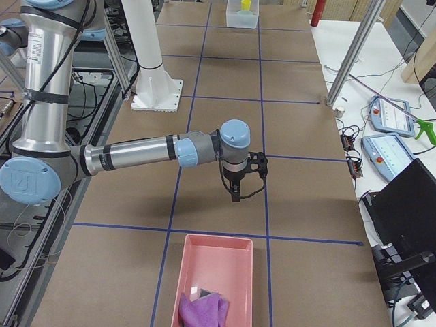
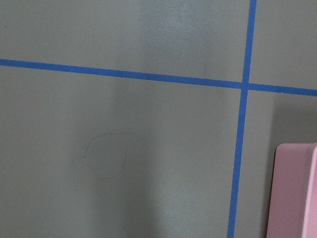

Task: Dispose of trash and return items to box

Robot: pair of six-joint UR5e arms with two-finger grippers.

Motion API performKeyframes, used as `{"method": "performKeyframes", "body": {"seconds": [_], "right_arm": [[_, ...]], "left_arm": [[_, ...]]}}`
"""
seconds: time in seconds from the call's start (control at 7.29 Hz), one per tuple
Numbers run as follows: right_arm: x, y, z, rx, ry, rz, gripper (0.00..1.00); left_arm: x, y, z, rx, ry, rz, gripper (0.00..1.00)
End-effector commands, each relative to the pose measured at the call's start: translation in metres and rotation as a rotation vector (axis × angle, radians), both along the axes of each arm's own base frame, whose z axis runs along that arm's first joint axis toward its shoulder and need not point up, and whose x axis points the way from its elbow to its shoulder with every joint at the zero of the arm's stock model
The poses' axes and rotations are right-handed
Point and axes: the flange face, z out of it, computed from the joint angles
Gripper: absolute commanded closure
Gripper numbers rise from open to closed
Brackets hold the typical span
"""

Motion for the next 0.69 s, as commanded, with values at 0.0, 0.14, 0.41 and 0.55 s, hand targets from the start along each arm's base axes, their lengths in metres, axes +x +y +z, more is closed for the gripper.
{"method": "performKeyframes", "body": {"seconds": [0.0, 0.14, 0.41, 0.55], "right_arm": [[0.010, 0.004, 0.010, -0.022, 0.020, 0.020, 0.00], [0.011, 0.003, 0.014, -0.027, 0.026, 0.021, 0.00], [0.010, 0.002, 0.021, -0.036, 0.025, 0.015, 0.00], [0.010, 0.000, 0.022, -0.039, 0.021, 0.015, 0.00]], "left_arm": [[0.001, -0.002, 0.015, 0.010, 0.009, 0.010, 0.02], [0.001, 0.003, 0.015, 0.007, 0.010, 0.006, 0.02], [-0.003, 0.012, -0.020, 0.075, 0.011, 0.005, 0.02], [-0.002, 0.010, -0.020, 0.072, 0.011, 0.001, 0.02]]}}
